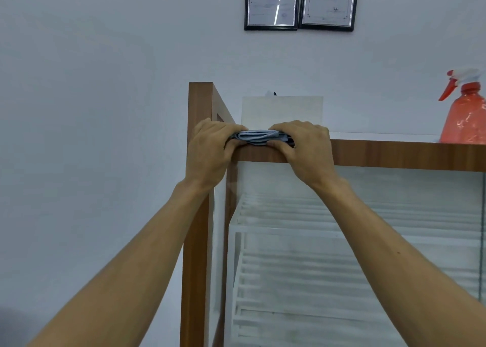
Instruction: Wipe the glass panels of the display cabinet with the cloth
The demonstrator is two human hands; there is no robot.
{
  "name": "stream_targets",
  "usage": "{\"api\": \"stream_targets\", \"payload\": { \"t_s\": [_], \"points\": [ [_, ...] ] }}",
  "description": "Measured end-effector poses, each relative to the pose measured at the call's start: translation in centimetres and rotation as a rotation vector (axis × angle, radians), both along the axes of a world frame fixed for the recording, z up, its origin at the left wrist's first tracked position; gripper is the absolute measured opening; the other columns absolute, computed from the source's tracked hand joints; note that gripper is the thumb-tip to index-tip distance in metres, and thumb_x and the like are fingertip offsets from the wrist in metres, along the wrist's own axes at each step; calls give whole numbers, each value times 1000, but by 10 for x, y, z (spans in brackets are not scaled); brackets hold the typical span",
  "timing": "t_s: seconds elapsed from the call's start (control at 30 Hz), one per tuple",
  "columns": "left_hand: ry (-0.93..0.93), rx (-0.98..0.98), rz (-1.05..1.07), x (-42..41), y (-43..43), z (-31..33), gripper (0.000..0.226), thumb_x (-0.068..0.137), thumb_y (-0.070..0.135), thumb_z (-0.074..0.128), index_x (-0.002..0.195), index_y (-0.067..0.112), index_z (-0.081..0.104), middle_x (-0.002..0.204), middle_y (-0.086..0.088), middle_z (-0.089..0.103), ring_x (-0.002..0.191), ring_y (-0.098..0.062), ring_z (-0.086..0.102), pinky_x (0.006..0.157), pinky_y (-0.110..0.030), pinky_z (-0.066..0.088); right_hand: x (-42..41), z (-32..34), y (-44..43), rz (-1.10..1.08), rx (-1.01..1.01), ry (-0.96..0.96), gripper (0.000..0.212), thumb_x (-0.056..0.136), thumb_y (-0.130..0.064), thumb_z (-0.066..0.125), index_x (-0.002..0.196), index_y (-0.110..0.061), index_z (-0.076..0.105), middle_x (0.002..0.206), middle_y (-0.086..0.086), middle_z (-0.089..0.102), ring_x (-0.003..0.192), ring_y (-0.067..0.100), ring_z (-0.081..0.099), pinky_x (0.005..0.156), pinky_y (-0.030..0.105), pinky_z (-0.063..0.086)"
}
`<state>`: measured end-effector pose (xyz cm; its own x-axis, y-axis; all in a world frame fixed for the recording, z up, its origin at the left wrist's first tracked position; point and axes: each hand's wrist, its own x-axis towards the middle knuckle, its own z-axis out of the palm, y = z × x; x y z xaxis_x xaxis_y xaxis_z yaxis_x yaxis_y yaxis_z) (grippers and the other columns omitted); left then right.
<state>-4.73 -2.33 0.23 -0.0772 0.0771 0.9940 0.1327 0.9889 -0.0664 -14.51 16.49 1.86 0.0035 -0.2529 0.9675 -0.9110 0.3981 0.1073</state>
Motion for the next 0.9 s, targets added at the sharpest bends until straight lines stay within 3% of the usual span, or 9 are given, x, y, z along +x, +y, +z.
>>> {"api": "stream_targets", "payload": {
  "t_s": [0.13, 0.27, 0.33, 0.43, 0.5, 0.63, 0.8, 0.9],
  "points": [
    [2, -64, -56, 13, 5, -3, 23, 95, 21, 65, 115, 12, 73, 104, -4, 73, 95, -17, 62, 89, -29, 48, 8, -5, 8, 66, -22, 27, 21, 93, -38, 65, 107, -24, 73, 95, -6, 72, 89, 20, 63, 82, 48, 50],
    [-109, -58, -216, 31, 8, -16, 46, 90, 42, 70, 127, 15, 66, 119, 8, 64, 108, -3, 55, 93, -8, 47, 17, -22, 20, 75, -58, 66, 21, 91, -26, 70, 108, -15, 73, 98, 0, 72, 93, 21, 60, 82, 31, 48],
    [-123, 8, -302, 38, 11, -20, 47, 92, 45, 66, 131, 18, 65, 125, 11, 60, 114, -3, 55, 96, -6, 43, 21, -31, 23, 70, -64, 94, 20, 90, -23, 71, 107, -13, 74, 98, 1, 72, 93, 20, 59, 81, 26, 45],
    [-143, 55, -303, 41, 18, -20, 45, 100, 46, 53, 138, 24, 60, 138, 9, 59, 128, -5, 53, 109, -22, 44, 27, -45, 26, 89, -90, 129, 20, 88, -18, 75, 106, -11, 74, 98, 3, 72, 93, 20, 60, 84, 27, 47],
    [-221, 28, -190, 36, 21, -20, 49, 101, 49, 48, 145, 27, 53, 150, 6, 52, 139, -10, 44, 119, -32, 33, 30, -55, 27, 105, -97, 136, 22, 88, -18, 75, 108, -10, 74, 101, 4, 73, 97, 22, 61, 88, 25, 45],
    [-331, -17, -81, 29, 26, -32, 60, 98, 59, 34, 149, 30, 46, 159, 5, 40, 150, -14, 28, 124, -35, 11, 31, -76, 30, 111, -79, 105, 25, 87, -19, 76, 109, -8, 73, 105, 5, 73, 100, 24, 63, 94, 21, 43],
    [-246, -34, -36, 23, 27, -59, 59, 100, 55, 34, 149, 25, 48, 154, -2, 44, 148, -19, 29, 126, -41, 10, 29, -101, 33, 115, -52, 66, 23, 87, -19, 74, 108, -9, 74, 104, 4, 72, 99, 21, 61, 97, 9, 34],
    [-222, -96, 103, 15, 26, -69, 60, 102, 54, 34, 153, 23, 43, 163, -5, 31, 154, -22, 16, 127, -41, -1, 31, -117, 35, 143, 18, 12, 30, 85, -20, 76, 114, -12, 72, 112, 3, 71, 103, 19, 60, 96, 25, 46]
  ]
}}
